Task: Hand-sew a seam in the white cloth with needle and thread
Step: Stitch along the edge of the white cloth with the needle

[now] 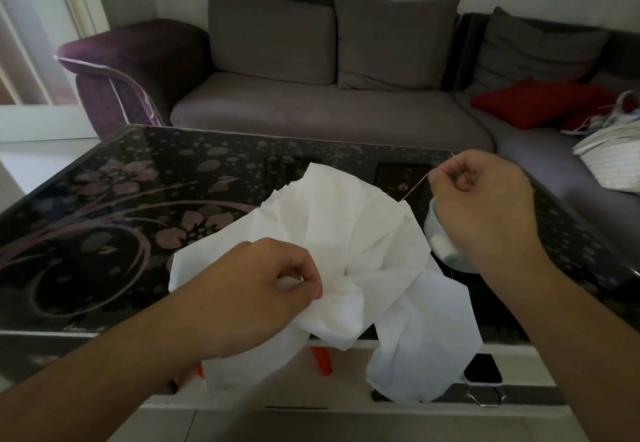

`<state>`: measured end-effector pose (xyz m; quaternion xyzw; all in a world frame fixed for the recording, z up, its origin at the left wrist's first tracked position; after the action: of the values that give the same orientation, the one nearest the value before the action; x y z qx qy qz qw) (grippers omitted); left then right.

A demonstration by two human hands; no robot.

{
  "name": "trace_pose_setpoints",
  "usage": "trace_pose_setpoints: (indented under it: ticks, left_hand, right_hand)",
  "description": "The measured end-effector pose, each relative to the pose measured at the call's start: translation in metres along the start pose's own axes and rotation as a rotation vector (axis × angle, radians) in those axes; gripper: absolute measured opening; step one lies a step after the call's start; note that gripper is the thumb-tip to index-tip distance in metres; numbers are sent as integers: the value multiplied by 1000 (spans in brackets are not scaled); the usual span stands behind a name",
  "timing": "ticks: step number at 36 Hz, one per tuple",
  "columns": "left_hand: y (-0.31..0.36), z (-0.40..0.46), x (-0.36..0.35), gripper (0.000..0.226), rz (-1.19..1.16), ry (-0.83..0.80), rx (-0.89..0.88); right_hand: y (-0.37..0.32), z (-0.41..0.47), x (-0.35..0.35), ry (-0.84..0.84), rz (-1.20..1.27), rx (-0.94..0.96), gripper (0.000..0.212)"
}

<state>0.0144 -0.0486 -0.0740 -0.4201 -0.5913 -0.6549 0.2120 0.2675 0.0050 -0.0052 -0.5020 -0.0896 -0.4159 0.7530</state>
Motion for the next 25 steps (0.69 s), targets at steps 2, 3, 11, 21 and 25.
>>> trace_pose_setpoints:
  ticks: [2, 3, 11, 21, 25]
  left_hand:
    - [1, 0, 0, 15, -4, 8, -2]
    - [1, 0, 1, 14, -6, 15, -2]
    - [4, -1, 8, 16, -17, 74, 14]
    - [14, -6, 24, 26, -253, 125, -63]
    - [19, -8, 26, 22, -348, 137, -86]
  right_hand:
    - [1, -1, -1, -25, 30, -37, 11]
    - [1, -2, -1, -36, 46, -48, 17]
    - [-13, -12, 10, -70, 485, -54, 22]
    - [-58, -67, -29, -654, 626, -83, 27]
    - [-59, -76, -42, -744, 489, -58, 18]
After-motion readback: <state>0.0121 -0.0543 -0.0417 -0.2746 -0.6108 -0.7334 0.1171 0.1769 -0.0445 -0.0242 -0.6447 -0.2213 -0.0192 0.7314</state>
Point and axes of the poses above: each hand's wrist, its own z-axis towards the middle knuckle, its own x-axis out of the back of the hand, y = z × x, the point moved 6 cm from there along z, towards the middle knuckle, and after that the axes turned 4 degrees about z, right-handed, at the moved point
